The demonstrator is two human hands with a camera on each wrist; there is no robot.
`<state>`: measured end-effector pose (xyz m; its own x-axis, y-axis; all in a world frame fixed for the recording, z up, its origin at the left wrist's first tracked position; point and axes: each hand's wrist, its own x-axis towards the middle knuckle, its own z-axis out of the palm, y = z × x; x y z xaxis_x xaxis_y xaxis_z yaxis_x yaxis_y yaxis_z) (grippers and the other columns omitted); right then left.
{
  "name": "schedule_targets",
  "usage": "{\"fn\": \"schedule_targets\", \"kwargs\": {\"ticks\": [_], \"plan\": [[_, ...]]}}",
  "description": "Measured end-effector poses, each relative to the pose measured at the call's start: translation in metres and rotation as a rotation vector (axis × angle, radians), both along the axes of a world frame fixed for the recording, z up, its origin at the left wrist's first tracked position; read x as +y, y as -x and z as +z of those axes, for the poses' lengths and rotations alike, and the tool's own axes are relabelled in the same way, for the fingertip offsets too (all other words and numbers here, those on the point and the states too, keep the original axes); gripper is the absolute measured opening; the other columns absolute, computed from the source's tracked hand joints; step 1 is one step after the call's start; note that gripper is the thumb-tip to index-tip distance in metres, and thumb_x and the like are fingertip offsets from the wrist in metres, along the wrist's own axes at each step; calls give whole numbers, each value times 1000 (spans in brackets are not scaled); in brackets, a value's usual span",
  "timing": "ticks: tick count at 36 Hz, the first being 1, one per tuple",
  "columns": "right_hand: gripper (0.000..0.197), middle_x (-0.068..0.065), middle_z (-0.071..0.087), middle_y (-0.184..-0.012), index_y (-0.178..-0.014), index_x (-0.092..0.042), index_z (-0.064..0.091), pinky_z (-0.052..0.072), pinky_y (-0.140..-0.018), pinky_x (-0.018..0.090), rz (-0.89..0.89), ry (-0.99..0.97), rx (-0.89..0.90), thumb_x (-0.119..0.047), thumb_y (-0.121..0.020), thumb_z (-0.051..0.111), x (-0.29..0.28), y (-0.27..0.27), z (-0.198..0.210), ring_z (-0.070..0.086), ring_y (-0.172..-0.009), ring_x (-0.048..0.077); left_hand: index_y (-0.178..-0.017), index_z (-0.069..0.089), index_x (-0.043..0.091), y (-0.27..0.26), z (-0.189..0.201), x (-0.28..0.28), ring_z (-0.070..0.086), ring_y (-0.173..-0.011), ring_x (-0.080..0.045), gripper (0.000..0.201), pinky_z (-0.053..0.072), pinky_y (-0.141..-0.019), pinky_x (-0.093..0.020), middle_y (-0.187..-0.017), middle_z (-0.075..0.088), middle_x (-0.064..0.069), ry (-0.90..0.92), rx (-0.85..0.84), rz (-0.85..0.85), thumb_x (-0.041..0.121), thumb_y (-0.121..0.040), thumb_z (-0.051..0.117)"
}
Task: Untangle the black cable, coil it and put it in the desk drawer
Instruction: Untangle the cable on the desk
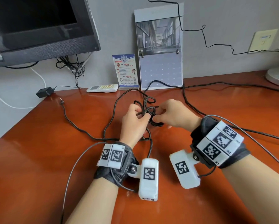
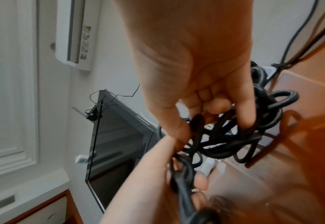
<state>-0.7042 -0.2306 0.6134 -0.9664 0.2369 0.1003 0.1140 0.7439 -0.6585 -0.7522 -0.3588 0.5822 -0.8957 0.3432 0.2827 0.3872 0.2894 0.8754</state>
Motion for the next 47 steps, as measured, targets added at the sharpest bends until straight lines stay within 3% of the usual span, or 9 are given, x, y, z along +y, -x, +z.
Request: {"fn": "schedule_targets", "kwargs": {"ticks": [6, 11, 14, 19, 26, 29, 38, 42, 47], "plan": [[14, -2, 56, -64, -73, -11, 63, 51, -62, 23, 119, 382, -57, -14, -87, 66, 8, -9, -4, 53, -52, 10, -91, 44, 17, -3, 4, -1, 51, -66, -7, 19, 41, -63, -29, -73, 50, 9, -18, 123, 52, 10, -82, 59], [12, -5, 65, -77, -84, -7, 69, 54, -69, 22, 140, 530, -75, 0, -89, 60, 15, -19, -8, 54, -54, 5, -87, 54, 25, -1, 4, -5, 32, -105, -11, 13, 26, -90, -29, -99, 45, 12, 219, 226, 52, 32, -77, 57], [22, -4, 65, -75, -76, -9, 67, 52, -64, 20, 135, 476, -101, 4, -89, 55, 14, -22, -7, 52, -53, 6, -97, 60, 32, -4, 13, -4, 25, -110, -9, 38, 19, -93, -31, -112, 42, 14, 328, 136, -47, 42, -63, 47], [20, -6, 60, -57, -69, -9, 66, 48, -55, 20, 104, 400, -106, 1, -85, 58, 15, -25, -8, 48, -51, 10, -98, 43, 24, -4, 37, 2, 34, -102, -14, 37, 24, -87, -32, -103, 36, 2, 4, -38, 85, 46, -67, 46], [14, 2, 51, -58, -64, -11, 64, 44, -55, 26, 83, 327, -58, -7, -77, 61, 11, -27, -16, 45, -52, 15, -92, 61, 25, 12, 58, 14, 55, -102, -18, 27, 35, -87, -35, -97, 63, 7, 749, 299, 51, 49, -90, 48], [21, -3, 53, -56, -59, -18, 62, 44, -55, 24, 82, 299, -41, -9, -78, 63, 10, -28, -17, 45, -49, 9, -91, 67, 18, 16, 62, 20, 60, -95, -23, 28, 41, -76, -30, -96, 67, 1, 857, 298, 69, 43, -85, 56], [14, -11, 56, -60, -78, -16, 68, 37, -47, 4, 83, 222, -2, -11, -86, 57, 12, -27, -23, 49, -46, -5, -108, 58, 11, 17, 78, 17, 44, -115, -28, 36, 37, -97, -41, -121, 46, -10, 1037, 438, 123, 30, -78, 65], [14, -13, 56, -61, -80, -19, 67, 36, -48, 4, 77, 178, 0, -12, -87, 56, 14, -28, -24, 49, -53, 0, -122, 44, 23, 18, 75, 13, 23, -133, -20, 52, 15, -112, -48, -137, 32, 0, 1081, 499, -205, 2, -75, 54], [19, -3, 60, -63, -85, -7, 71, 37, -44, 8, 11, 113, 32, -12, -88, 53, 20, -31, -28, 47, -45, 4, -97, 60, 30, 27, 77, -7, 46, -115, -16, 22, 9, -115, -52, -110, 58, 9, 1261, 506, -225, 39, -95, 40]]}}
